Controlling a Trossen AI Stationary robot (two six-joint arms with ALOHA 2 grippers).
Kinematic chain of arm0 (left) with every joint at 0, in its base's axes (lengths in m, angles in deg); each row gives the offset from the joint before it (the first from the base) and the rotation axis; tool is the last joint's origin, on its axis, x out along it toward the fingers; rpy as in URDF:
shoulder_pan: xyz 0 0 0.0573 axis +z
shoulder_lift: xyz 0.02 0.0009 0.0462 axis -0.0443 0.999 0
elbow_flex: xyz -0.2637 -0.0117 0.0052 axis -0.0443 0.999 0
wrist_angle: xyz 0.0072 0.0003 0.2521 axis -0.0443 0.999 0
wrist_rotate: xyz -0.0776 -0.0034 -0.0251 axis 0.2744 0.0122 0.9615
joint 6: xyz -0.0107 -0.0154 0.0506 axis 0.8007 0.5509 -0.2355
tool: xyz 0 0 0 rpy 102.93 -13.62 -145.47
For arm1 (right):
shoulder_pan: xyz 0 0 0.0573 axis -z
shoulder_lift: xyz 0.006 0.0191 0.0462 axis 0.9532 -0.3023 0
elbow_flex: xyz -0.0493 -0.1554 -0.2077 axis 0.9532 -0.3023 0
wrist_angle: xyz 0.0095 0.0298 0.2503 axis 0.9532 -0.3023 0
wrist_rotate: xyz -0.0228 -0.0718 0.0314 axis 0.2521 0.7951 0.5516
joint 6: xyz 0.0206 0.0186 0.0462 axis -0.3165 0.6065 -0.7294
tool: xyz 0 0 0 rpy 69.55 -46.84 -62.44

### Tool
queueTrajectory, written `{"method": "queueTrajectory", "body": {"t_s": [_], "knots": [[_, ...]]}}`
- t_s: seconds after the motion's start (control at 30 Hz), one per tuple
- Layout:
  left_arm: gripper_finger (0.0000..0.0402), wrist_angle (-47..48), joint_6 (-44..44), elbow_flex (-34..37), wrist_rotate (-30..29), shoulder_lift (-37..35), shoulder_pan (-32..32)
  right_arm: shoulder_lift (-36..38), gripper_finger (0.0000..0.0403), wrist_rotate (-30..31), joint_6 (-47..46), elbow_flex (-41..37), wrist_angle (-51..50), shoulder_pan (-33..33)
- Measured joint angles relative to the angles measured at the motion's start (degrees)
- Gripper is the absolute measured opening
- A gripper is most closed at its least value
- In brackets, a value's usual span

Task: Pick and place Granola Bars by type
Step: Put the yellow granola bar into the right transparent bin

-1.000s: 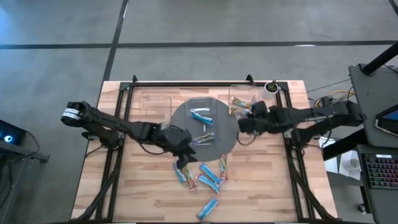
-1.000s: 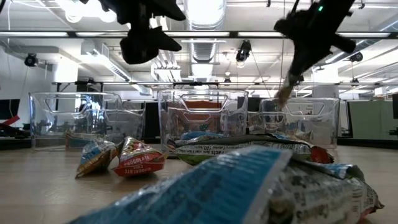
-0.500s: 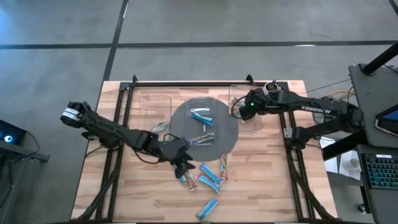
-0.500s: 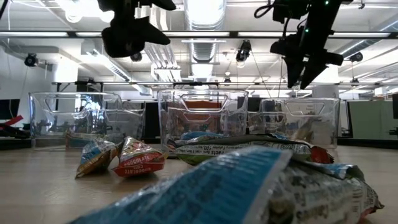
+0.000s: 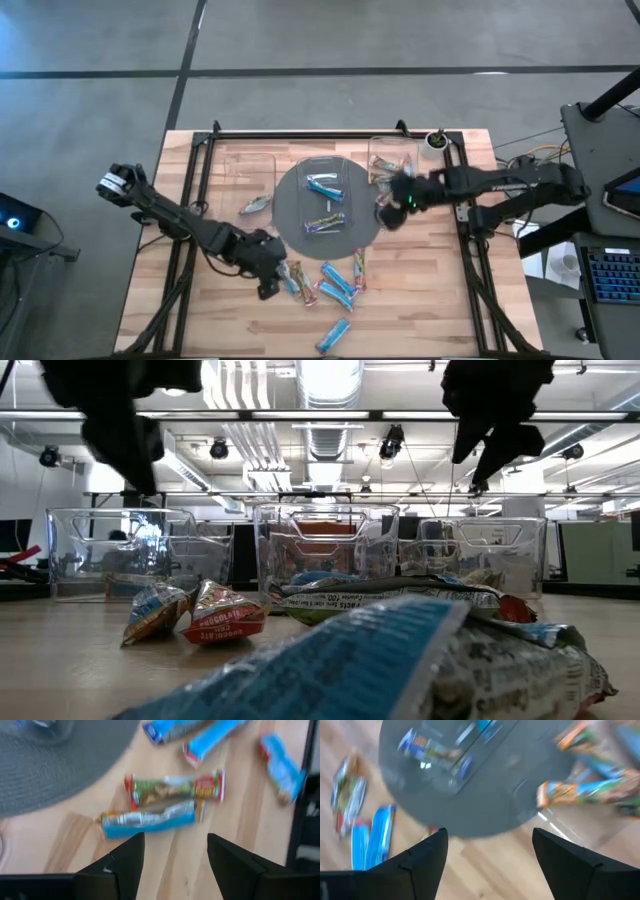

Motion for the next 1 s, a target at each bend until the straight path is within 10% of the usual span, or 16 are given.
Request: {"method": "queueTrajectory", "body": {"t_s": [0.57,1.0], "knots": [[0.0197,-10.8,-37.2,8.8,-6.1,0.9,-2.3,-12.4,0.0279,-0.9,-11.2,0.0,0.4,-16.7],[0.0197,-15.3,-55.1,11.6,0.2,1.0,4.6,-13.1,0.0273,-0.4,-20.0,0.0,3.7,-21.2]]}}
